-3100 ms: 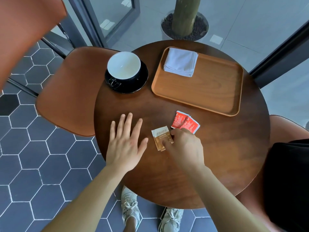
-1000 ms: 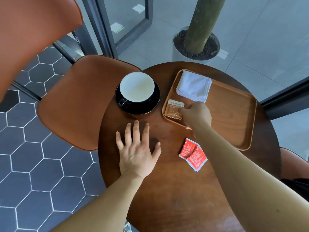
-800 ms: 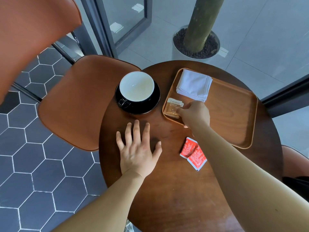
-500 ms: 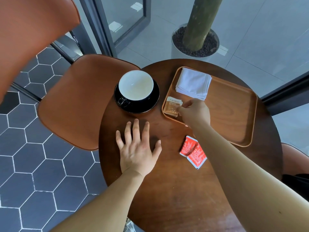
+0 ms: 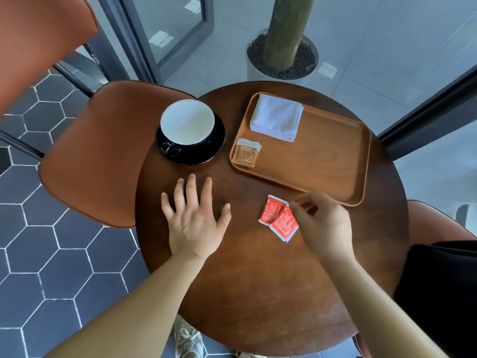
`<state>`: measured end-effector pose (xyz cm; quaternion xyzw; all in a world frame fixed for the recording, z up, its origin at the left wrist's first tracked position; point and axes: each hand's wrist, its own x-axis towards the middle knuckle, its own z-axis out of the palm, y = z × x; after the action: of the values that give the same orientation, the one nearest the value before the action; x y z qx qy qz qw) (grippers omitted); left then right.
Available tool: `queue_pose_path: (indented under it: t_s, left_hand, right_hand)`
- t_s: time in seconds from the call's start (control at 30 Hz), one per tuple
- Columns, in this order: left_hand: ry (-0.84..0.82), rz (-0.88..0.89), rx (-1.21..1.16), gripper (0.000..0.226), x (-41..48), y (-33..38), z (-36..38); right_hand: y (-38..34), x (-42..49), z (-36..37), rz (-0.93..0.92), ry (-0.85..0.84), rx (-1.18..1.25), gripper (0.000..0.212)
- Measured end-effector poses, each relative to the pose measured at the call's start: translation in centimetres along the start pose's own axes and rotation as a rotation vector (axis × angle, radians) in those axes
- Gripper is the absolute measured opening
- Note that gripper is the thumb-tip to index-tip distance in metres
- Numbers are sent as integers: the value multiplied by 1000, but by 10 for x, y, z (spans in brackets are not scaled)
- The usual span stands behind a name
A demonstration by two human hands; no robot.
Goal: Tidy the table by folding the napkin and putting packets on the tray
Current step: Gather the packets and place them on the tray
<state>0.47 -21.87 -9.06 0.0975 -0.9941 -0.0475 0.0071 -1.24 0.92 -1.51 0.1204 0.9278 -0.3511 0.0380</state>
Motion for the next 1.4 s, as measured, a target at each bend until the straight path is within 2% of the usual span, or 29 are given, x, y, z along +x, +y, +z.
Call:
queue_pose_path:
  t_s: [0.13,0.23,0.33,0.43,0.53,0.6,0.67,0.8,0.87,1.0,1.13,1.33,1.4]
  left_hand:
    - [34,59,-22,60,-5,1,-4]
    - [69,205,-99,48,-9,17,-14]
    - [9,322,-171,47,-8,49,-25]
    - [-71,295,-141,46,-1,78,-30]
    - [-112,179,-157,46,4,94,-28]
    - [-114,120,-186,48,4,100,-27]
    - [-123,70,-232,47,3,104,-27]
    - [-158,0,-308,41,5,111,-29]
    - [-165,3,-383,36,3,112,-30]
    - [-117,43,-416,45,-11,100,-29]
    - [-59,178,-187,69,-21,100,-26]
    - [-61,311,-99,49,-19,106,-29]
    - [-95,341,-71,50,-19,102,-30]
  right_hand:
    - [29,-34,6,-82,-13,-147,25]
    - [39,-36,10,-95,-48,-182,47]
    - [42,-35,15,-135,-63,-245,59]
    - [42,-33,18,-153,-70,-263,63]
    - [44,-26,19,-86,-103,-188,67]
    - [44,-22,17,-21,-124,-144,63]
    - [45,-23,14,-11,-114,-132,49]
    - [52,-31,4,-23,-34,-93,27]
    - [58,-34,-5,3,6,11,19]
    - [67,-37,-19,107,33,151,22]
    - [74,-39,-22,146,37,176,22]
    - [78,-44,-19,154,30,185,23]
    - [77,-45,-19,148,30,187,23]
